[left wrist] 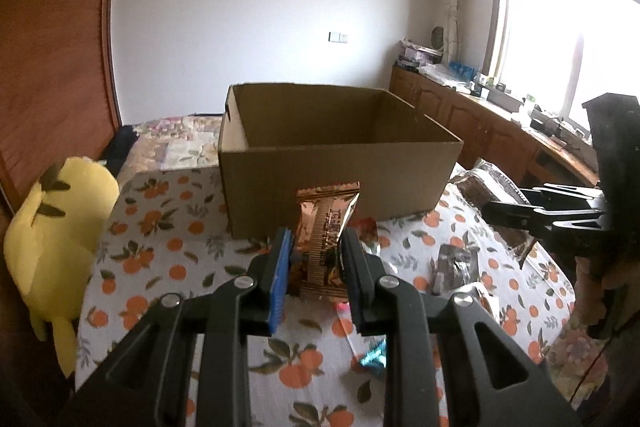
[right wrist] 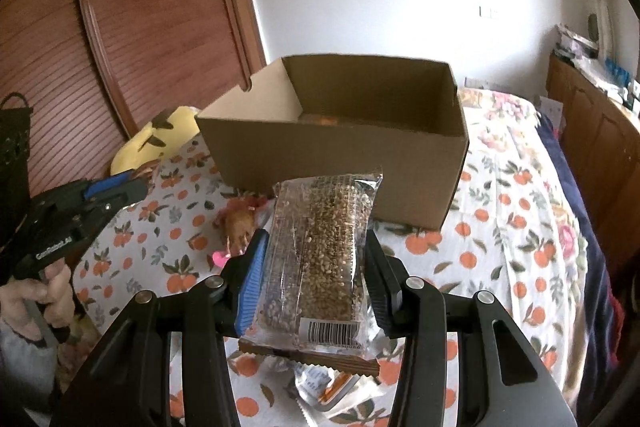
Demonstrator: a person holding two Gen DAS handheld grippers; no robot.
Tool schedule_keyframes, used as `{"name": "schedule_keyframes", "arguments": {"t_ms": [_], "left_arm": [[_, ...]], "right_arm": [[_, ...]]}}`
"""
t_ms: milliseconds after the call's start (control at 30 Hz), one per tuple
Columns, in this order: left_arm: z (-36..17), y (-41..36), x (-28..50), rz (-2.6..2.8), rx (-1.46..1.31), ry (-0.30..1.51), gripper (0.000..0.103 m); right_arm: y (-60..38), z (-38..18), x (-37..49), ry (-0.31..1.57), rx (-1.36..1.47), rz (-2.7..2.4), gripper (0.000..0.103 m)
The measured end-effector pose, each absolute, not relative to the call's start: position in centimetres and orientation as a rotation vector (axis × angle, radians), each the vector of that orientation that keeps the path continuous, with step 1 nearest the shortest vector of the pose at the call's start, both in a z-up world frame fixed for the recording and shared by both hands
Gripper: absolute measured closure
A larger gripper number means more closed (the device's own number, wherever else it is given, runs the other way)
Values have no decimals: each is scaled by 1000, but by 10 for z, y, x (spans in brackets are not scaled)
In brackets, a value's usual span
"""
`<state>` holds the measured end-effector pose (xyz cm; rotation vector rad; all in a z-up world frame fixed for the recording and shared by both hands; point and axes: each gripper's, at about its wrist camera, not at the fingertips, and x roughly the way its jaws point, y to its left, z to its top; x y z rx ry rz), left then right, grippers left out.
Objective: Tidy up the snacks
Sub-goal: 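Carry wafer and granola packs into the box and open both tools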
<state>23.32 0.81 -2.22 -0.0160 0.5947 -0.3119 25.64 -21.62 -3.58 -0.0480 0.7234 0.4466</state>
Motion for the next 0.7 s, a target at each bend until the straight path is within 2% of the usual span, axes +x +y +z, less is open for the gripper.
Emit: {"name": "schedule_keyframes", "arguments": {"t_ms": [700], "left_arm": [[13,-13,344,-324,27,533,80]], "right_arm": [[-205,-2,358,629,-76,485,57]]}}
